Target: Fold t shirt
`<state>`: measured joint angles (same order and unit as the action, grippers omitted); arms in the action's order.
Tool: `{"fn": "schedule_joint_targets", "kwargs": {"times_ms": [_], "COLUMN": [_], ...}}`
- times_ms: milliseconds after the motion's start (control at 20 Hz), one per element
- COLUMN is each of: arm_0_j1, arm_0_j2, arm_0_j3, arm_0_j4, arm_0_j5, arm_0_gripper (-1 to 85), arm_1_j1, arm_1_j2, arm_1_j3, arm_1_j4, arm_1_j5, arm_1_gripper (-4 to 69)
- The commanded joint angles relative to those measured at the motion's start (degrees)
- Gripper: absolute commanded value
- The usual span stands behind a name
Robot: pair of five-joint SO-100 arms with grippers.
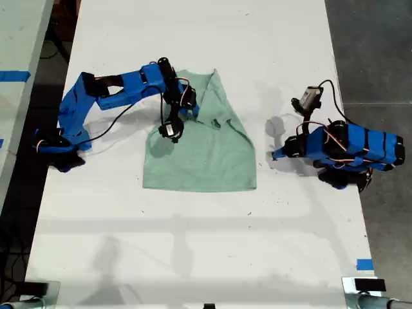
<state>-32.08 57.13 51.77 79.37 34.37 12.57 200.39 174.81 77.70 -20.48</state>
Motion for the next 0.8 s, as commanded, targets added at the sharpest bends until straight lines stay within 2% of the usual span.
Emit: {"fn": "schedule_joint_targets", "kwargs": {"times_ms": [0, 150, 200, 250, 350, 450, 500, 600, 650, 750], "arm_0_j1": [1.8, -1.4, -3.1, -5.0, -7.7, -7.0, -3.8, 6.2, 8.7, 8.9], "arm_0_j2": [4.2, 13.8, 18.9, 24.4, 37.6, 52.6, 61.3, 82.2, 93.4, 120.4], "arm_0_j3": [-2.9, -2.4, -1.7, -0.8, 2.4, 10.5, 19.0, 45.9, 59.8, 85.1], "arm_0_j4": [-1.1, 4.7, 7.0, 9.1, 11.2, 10.9, 8.1, -6.9, -13.4, -21.1], "arm_0_j5": [-0.9, 0.1, 0.4, 0.3, 0.5, -1.4, -3.3, -8.3, -10.7, -14.4], "arm_0_gripper": [14.9, 16.9, 10.3, 0.1, 0.1, 0.1, 0.1, 0.1, 0.1, 0.0], "arm_1_j1": [0.1, 0.0, 0.0, 0.0, 0.0, 0.0, 0.0, 0.1, -0.1, -0.2], "arm_1_j2": [0.8, 0.8, 0.8, 0.8, 0.8, 0.8, 0.8, 0.8, 0.8, 0.8], "arm_1_j3": [2.4, 2.4, 2.4, 2.4, 2.4, 2.4, 2.4, 2.4, 2.4, 2.4], "arm_1_j4": [0.4, 0.4, 0.4, 0.4, 0.4, 0.4, 0.4, 0.4, 0.4, 0.4], "arm_1_j5": [-1.0, -1.0, -1.0, -1.0, -1.0, -1.0, -0.9, -0.9, -0.8, -0.7], "arm_1_gripper": [-0.1, -0.1, -0.1, -0.1, -0.1, -0.1, -0.1, -0.1, -0.1, -0.1]}}
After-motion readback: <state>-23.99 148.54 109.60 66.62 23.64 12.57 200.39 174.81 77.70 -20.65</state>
